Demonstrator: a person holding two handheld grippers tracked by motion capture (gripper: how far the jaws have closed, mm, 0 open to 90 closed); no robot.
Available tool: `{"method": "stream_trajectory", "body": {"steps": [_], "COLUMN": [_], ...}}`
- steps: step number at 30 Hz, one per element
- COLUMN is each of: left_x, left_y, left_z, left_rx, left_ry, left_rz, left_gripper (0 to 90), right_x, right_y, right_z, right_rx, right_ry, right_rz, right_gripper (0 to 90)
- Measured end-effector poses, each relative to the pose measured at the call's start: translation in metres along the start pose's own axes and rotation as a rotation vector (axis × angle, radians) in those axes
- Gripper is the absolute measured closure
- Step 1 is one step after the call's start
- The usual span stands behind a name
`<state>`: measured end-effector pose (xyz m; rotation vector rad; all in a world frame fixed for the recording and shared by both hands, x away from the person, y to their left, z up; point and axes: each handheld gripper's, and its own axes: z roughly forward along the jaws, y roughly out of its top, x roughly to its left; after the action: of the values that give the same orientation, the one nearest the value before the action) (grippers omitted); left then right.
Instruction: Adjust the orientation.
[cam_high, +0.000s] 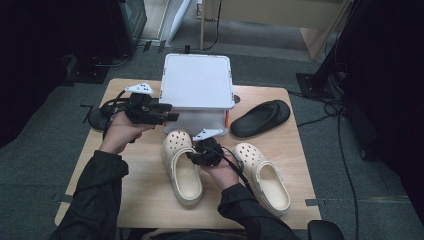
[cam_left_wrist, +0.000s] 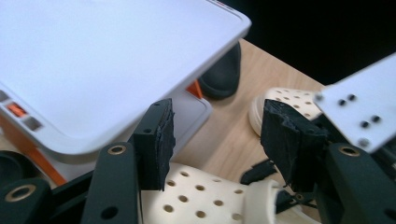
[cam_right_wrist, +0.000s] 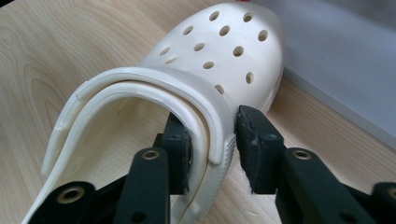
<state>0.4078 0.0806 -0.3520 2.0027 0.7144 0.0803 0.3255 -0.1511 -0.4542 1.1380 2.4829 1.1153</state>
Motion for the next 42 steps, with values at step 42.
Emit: {"method": "stream_trajectory", "body": {"steps": [42], "left_x": [0.041], "left_y": [0.007], "left_z": [0.015], "left_rx": [-0.007], "left_ry": [0.149], "left_rz": [0.027], "left_gripper": [79.2], "right_x": [-0.033], "right_y": [0.04], "right_z": [0.019], "right_rx": [-0.1], "right_ry": [-0.167], "right_rz": [0.167], "right_gripper": [54.1]}}
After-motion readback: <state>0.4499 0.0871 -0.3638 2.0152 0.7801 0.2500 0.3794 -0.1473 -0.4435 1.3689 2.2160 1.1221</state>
